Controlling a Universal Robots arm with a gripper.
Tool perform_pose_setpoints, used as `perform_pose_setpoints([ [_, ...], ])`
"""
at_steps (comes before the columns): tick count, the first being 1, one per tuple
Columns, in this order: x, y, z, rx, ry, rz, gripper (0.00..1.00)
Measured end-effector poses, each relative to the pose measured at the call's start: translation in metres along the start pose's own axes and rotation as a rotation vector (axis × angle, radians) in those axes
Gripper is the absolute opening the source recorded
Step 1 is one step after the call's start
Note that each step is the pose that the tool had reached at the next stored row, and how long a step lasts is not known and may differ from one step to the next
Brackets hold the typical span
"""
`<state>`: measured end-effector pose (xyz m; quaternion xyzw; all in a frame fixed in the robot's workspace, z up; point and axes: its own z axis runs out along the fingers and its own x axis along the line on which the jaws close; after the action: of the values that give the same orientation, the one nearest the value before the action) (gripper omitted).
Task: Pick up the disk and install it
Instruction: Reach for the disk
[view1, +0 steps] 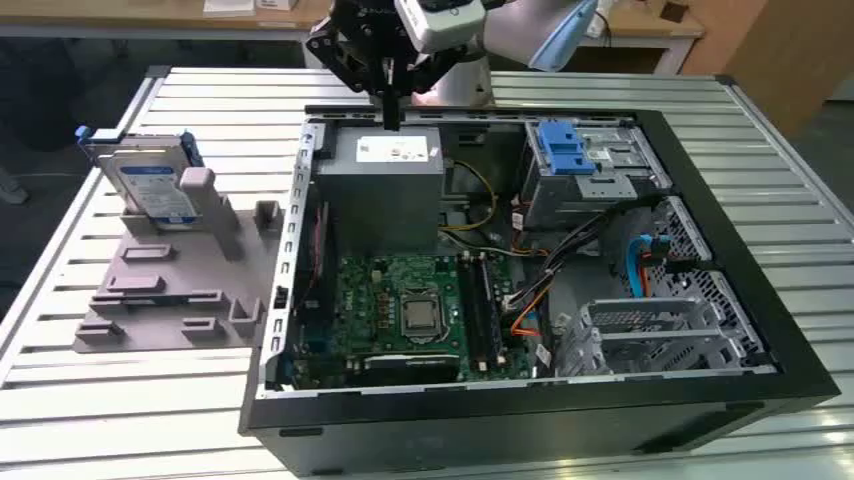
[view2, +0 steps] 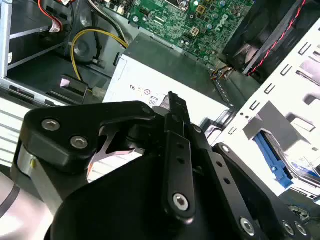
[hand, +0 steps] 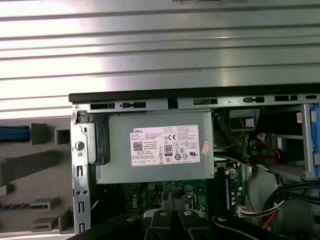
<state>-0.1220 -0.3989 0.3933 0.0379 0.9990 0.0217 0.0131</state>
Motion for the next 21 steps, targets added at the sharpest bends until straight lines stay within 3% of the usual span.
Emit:
perform_pose_setpoints([
  [9,0.0013,-0.0001,0.0000,0.0000,0.0000,0.000,0.11],
  [21,0.0084,-0.0006,-0.0002,0.0000,0.0000,0.000,0.11],
])
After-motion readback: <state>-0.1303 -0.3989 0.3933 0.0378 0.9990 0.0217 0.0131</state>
